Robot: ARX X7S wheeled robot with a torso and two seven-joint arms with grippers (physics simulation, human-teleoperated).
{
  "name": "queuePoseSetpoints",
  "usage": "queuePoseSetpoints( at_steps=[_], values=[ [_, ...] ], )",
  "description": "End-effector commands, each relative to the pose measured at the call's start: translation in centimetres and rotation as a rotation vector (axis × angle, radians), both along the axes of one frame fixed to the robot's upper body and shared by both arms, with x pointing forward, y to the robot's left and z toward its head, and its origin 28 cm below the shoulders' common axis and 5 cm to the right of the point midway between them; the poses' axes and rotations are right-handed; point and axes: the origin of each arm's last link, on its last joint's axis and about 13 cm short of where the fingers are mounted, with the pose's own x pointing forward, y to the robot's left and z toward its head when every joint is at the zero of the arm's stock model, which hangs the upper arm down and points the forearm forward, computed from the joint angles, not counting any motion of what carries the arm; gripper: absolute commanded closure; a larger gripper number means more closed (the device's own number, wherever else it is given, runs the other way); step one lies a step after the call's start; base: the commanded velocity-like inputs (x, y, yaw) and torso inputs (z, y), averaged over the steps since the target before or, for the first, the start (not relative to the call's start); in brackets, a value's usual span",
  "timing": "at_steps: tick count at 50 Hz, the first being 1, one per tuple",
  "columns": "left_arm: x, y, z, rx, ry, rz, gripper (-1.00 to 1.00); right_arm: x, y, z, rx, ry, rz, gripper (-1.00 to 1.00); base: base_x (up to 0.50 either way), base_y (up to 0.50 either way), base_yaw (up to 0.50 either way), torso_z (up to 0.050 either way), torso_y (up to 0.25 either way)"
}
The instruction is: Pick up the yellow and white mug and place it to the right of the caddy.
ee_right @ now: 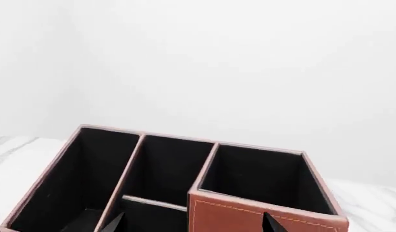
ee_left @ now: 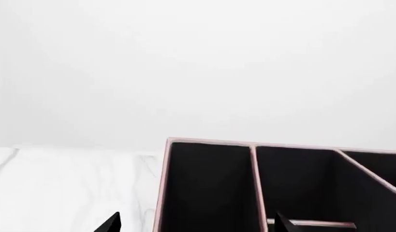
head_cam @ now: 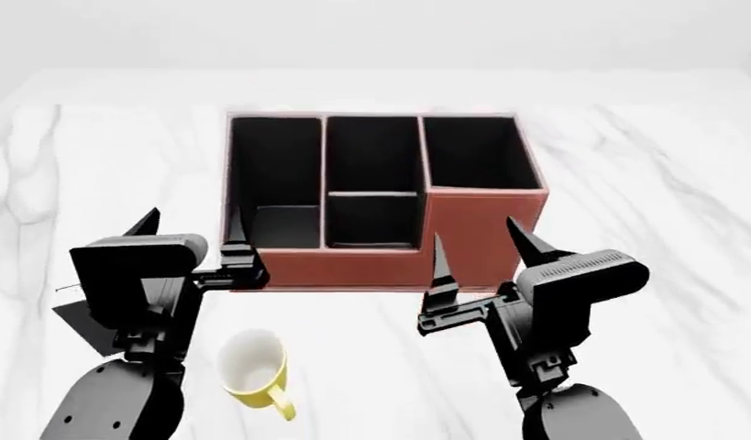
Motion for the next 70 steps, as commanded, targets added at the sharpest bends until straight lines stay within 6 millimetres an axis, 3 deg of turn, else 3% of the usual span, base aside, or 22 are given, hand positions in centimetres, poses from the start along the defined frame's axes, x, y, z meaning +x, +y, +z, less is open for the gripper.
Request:
queuePoseSetpoints(
  at_steps=[1,15,27,48,70],
  values=[
    [-0.2,0.2,0.3,-0.013,-0.012,0.008,-1.0,-1.1,1.1,1.0,-0.016,-0.024,0.13,-1.0,0.0,0.0,0.0,0.0,-0.176],
    [-0.1,0.5,0.4,-0.027,-0.006,0.02,-1.0,-0.5,2.9,2.2,-0.081,0.114,0.339,-1.0,0.0,0.0,0.0,0.0,-0.006],
    [-0.2,1.2,0.7,-0.045,-0.02,0.044,-1.0,0.0,4.5,1.2,-0.183,0.273,0.512,-1.0,0.0,0.0,0.0,0.0,0.0],
    [-0.2,1.3,0.8,-0.043,-0.018,0.051,-1.0,-2.8,5.2,1.3,-0.217,0.358,0.708,-1.0,0.0,0.0,0.0,0.0,0.0],
    [-0.1,1.3,0.8,-0.021,-0.01,0.066,-1.0,-4.6,5.7,0.7,-0.212,0.416,0.788,-1.0,0.0,0.0,0.0,0.0,0.0]
  ],
)
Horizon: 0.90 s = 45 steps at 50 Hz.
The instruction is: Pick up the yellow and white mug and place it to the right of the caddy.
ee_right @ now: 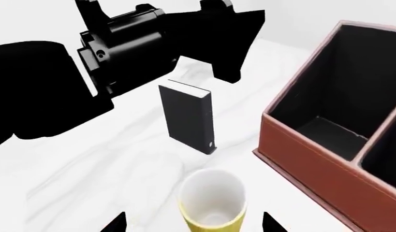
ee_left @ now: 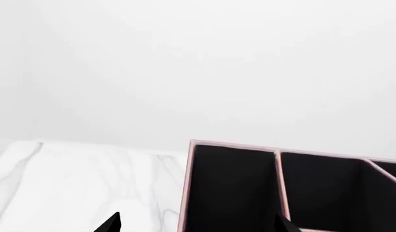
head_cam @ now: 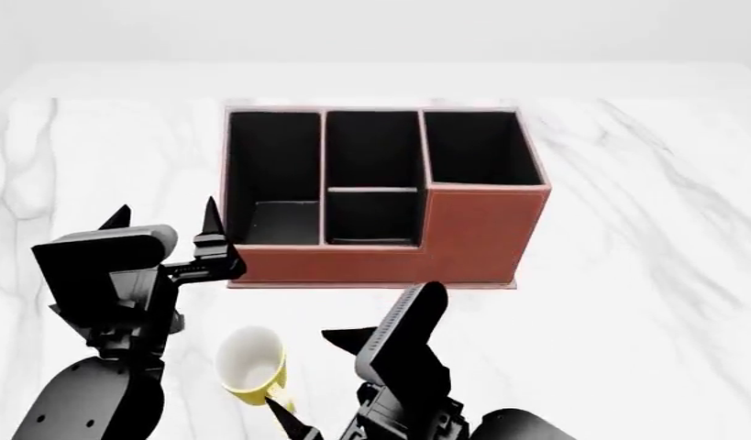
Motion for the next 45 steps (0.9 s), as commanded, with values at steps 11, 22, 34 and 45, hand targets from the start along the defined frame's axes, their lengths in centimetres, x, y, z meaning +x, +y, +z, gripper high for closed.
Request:
queuePoseSetpoints(
  at_steps=[11,22,34,45],
  values=[
    [0.0,0.0,0.1,0.009,0.005,0.008,-1.0,-0.7,0.8,-1.5,-0.013,0.067,0.067,-1.0,0.0,0.0,0.0,0.0,0.0],
    [0.0,0.0,0.0,0.02,0.006,0.015,-1.0,-0.3,1.1,-2.5,-0.017,0.09,0.067,-1.0,0.0,0.0,0.0,0.0,0.0],
    [-0.1,-0.1,-0.1,0.027,0.007,0.01,-1.0,-0.2,0.9,-3.3,-0.022,0.107,0.034,-1.0,0.0,0.0,0.0,0.0,0.0],
    [0.0,-0.1,-0.2,0.027,0.01,0.007,-1.0,0.3,0.7,-4.4,-0.016,0.135,0.009,-1.0,0.0,0.0,0.0,0.0,0.0]
  ],
)
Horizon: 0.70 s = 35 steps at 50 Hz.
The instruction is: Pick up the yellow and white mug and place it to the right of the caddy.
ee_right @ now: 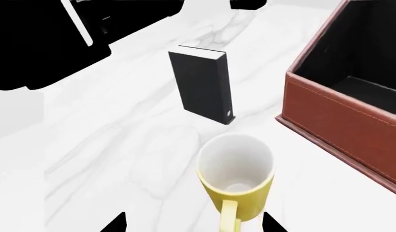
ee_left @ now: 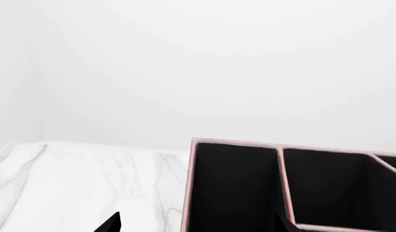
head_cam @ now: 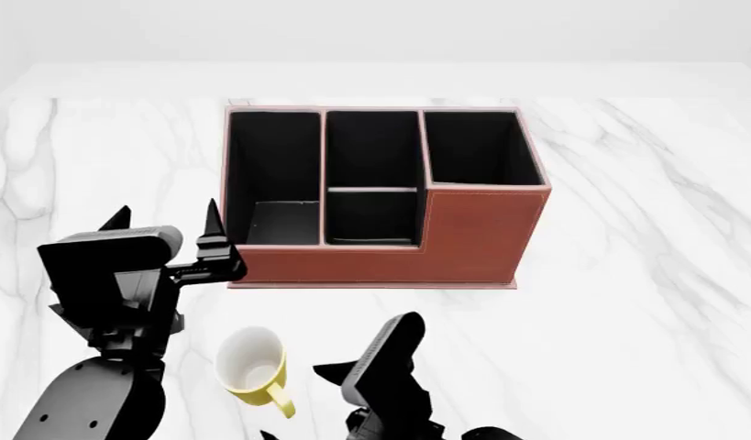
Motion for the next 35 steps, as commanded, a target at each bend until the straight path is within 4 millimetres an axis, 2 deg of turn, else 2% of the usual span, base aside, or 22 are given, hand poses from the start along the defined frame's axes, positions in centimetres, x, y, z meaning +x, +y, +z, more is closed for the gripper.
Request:
queuePoseSetpoints(
  at_steps=[1,35],
  values=[
    [0.1,0.0,-0.1,0.001,0.003,-0.002,-1.0,0.4,-0.1,-1.0,-0.001,0.025,-0.022,-1.0,0.0,0.0,0.0,0.0,0.0],
    [0.2,0.1,0.0,0.021,0.008,0.039,-1.0,2.5,1.1,-3.3,-0.028,0.086,-0.034,-1.0,0.0,0.0,0.0,0.0,0.0]
  ],
)
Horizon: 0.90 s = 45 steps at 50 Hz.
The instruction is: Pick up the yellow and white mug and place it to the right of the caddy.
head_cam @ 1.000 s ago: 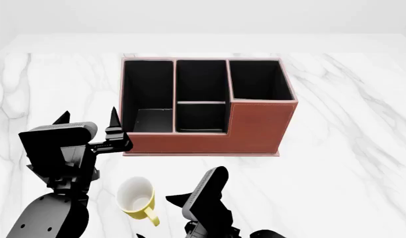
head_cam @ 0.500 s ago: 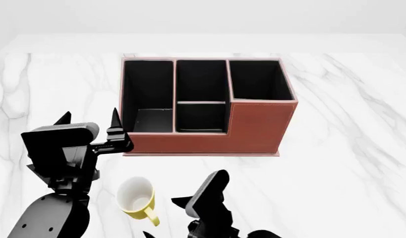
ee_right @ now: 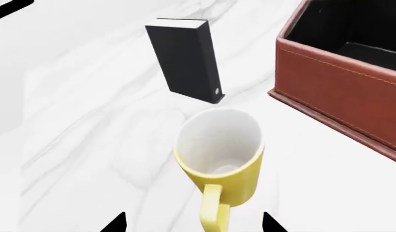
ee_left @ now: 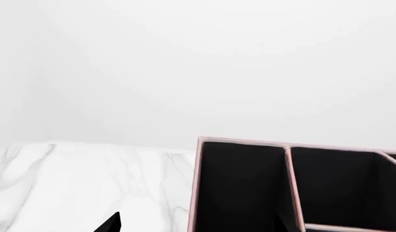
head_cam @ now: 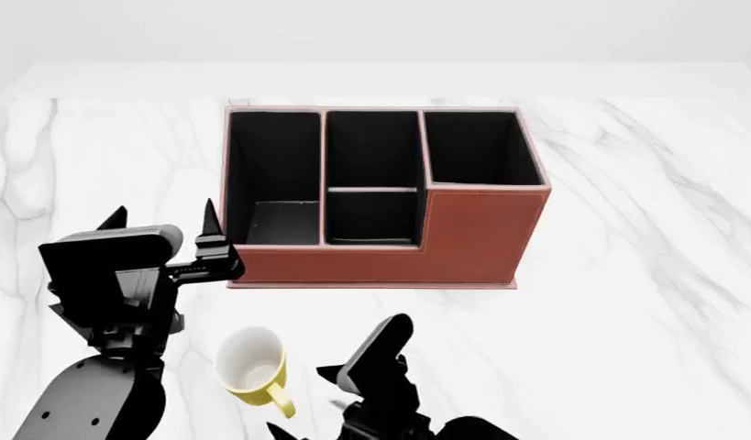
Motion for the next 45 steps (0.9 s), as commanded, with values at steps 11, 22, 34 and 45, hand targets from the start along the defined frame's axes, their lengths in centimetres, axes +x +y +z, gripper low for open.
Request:
queuePoseSetpoints(
  at_steps=[11,22,34,45],
  values=[
    [0.2,0.0,0.0,0.027,0.004,0.033,-1.0,1.0,0.5,-1.2,-0.013,0.035,-0.009,-1.0,0.0,0.0,0.0,0.0,0.0],
    [0.2,0.0,0.0,0.028,0.006,0.034,-1.0,1.5,0.7,-1.8,-0.008,0.05,-0.013,-1.0,0.0,0.0,0.0,0.0,0.0],
    [0.2,0.0,0.1,0.026,0.007,0.032,-1.0,2.0,1.3,-2.6,-0.027,0.072,0.007,-1.0,0.0,0.0,0.0,0.0,0.0],
    [0.2,0.0,0.1,0.024,0.007,0.029,-1.0,2.6,1.6,-3.1,-0.037,0.092,0.018,-1.0,0.0,0.0,0.0,0.0,0.0]
  ],
)
